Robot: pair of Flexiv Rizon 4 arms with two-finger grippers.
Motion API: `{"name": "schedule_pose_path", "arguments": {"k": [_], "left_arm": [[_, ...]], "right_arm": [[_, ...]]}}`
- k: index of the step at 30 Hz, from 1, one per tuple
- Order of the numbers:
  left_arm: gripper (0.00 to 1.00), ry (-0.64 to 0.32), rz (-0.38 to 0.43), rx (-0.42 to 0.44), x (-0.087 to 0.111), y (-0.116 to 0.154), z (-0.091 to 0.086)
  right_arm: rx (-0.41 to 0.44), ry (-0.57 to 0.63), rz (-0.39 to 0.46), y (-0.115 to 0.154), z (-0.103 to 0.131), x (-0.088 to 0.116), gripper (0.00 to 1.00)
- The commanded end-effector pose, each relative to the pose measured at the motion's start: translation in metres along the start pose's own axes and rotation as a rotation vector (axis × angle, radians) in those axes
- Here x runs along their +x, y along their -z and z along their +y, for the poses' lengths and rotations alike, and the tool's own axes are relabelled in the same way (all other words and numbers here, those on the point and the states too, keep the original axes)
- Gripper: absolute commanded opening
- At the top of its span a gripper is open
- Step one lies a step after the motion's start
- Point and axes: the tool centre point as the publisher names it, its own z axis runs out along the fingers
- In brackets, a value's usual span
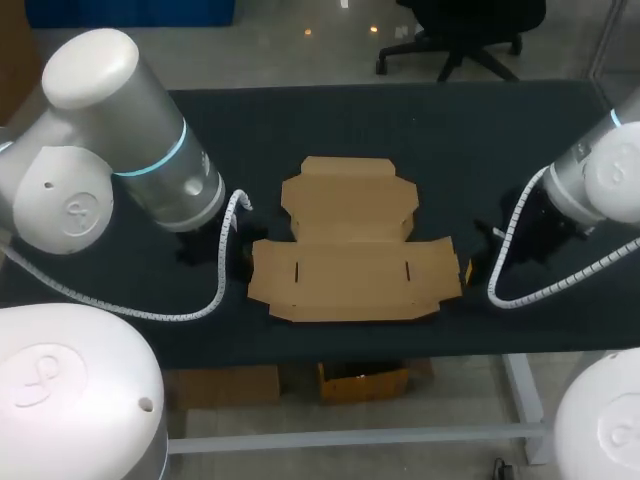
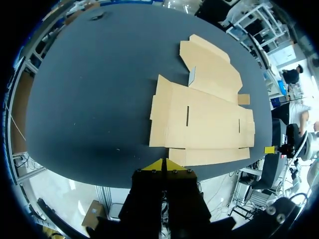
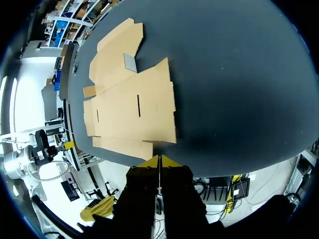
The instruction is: Assemble the packaging by folding the flat box into shape, placing the metal phone stand inside, and closing the box properly
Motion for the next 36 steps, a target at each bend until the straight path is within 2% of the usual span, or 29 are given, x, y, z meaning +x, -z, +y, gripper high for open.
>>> {"name": "schedule_pose_path", "arguments": {"k": [1,17,29,36], "left_arm": [[0.00,-0.001,0.000,0.003,-0.001,0.001,0.001],[0.00,-0.001,0.000,0.003,-0.001,0.001,0.001],[0.00,-0.017,0.007,0.010,0.001,-0.006,0.010],[0.00,-0.008,0.035,0.010,-0.005,-0.011,0.013]], "right_arm": [[-0.002,0.001,0.005,0.002,-0.002,-0.001,0.00],[0.006,-0.002,0.004,-0.001,0.000,0.001,0.00],[-0.019,0.001,-0.008,-0.007,-0.001,0.000,0.00],[-0.032,0.000,-0.012,-0.014,-0.003,-0.001,0.00]]}}
